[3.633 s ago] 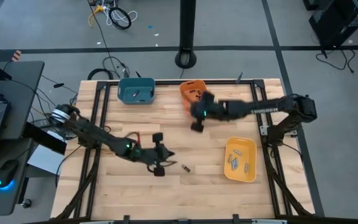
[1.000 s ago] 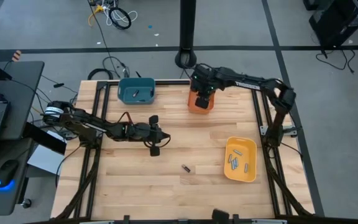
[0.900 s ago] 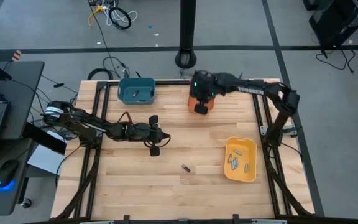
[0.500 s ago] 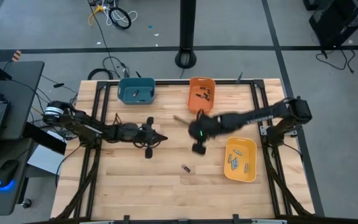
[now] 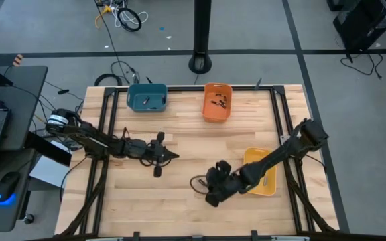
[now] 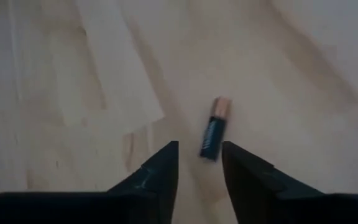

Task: Sort batteries
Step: Put the big black battery into the blue bin

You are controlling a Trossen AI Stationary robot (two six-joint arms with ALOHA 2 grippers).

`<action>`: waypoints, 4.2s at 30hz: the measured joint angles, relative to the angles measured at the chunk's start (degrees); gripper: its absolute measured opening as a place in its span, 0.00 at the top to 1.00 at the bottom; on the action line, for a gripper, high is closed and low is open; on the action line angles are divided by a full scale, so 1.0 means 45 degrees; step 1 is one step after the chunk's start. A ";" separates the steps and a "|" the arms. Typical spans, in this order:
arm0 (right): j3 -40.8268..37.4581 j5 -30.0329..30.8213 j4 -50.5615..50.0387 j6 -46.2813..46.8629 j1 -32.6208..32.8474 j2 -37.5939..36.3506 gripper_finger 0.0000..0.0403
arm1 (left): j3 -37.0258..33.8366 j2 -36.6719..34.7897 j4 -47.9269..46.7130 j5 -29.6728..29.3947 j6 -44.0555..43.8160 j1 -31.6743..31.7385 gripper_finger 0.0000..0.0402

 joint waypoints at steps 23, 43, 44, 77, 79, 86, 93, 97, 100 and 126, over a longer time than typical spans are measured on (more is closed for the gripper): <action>0.0058 0.1934 0.1882 -0.0325 0.0327 0.2747 0.54 | 0.0019 -0.0002 0.0086 -0.1868 -0.0340 -0.1638 0.99; -0.0009 0.0390 0.1474 -0.2113 -0.0453 0.1981 0.85 | 0.0019 -0.0002 0.0582 -0.2645 -0.0083 -0.1354 0.99; -0.0016 0.0218 0.1422 -0.2424 -0.0640 0.1853 0.85 | 0.0019 -0.0002 0.0624 -0.2427 -0.0083 -0.1225 0.99; 0.1102 -0.2670 0.1531 -1.3598 -0.7428 -0.1464 0.85 | 0.2837 -0.4439 -0.8736 0.3857 -0.0282 0.5084 0.75; 0.1381 -0.2896 0.1460 -1.4011 -0.7480 -0.1465 0.85 | 0.3008 -0.4320 -0.8728 0.3882 -0.0269 0.5099 0.68; 0.1583 -0.3285 0.1434 -1.5085 -0.7560 -0.1474 0.85 | 0.3215 -0.3874 -0.8555 0.3346 -0.0338 0.5173 0.48; 0.1598 -0.3823 0.1646 -1.5409 -0.7613 -0.1474 0.85 | 0.3220 -0.2817 -0.7649 0.3350 -0.0772 0.5166 0.38; 0.1598 -0.4005 0.1648 -1.5659 -0.7682 -0.1474 0.85 | 0.3220 -0.2395 -0.6383 0.4332 -0.0643 0.5141 0.37; 0.1598 -0.4009 0.1644 -1.5672 -0.7755 -0.1474 0.85 | 0.3220 -0.2367 -0.6107 0.4402 -0.0574 0.5146 0.38; 0.1583 -0.3566 0.2133 -1.5728 -0.7782 -0.1474 0.78 | 0.3225 -0.2379 -0.6193 0.3573 0.0772 0.5151 0.86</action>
